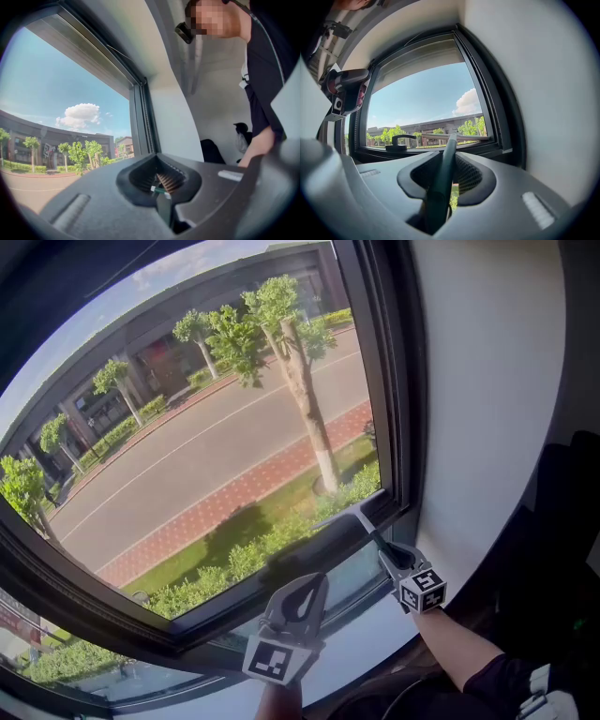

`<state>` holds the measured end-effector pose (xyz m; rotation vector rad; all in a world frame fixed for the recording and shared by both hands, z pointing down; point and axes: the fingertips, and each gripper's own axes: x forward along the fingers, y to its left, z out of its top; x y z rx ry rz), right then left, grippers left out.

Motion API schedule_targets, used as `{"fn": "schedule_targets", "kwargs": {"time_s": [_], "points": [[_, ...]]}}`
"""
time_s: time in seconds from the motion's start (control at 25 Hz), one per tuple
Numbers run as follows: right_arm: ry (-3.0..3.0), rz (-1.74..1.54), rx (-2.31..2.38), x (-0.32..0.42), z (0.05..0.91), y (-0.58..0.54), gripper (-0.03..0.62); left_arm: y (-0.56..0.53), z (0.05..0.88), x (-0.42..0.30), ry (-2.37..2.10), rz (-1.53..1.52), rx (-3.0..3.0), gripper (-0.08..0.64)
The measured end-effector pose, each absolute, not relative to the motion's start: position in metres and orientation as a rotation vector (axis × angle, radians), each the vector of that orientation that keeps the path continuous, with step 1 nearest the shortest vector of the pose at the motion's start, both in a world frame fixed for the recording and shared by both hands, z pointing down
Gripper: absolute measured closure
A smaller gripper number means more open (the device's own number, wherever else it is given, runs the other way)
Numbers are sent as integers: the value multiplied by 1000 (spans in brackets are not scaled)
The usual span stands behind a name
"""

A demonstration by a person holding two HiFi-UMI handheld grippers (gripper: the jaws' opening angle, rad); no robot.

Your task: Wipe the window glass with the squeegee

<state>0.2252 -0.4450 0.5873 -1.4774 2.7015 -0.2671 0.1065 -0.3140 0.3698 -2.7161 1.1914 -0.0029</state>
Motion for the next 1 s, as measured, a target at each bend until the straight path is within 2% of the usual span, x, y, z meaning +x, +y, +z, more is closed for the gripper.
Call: {"fn": "schedule_targets", "kwargs": {"time_s": [0.72, 1.0], "points": [[2806, -185, -1503, 225, 599, -445, 491, -310, 369, 104, 1206, -9, -2711, 557], [2785, -107, -1488, 222, 570, -436, 491, -302, 367, 97, 1229, 10, -2699, 557]]}}
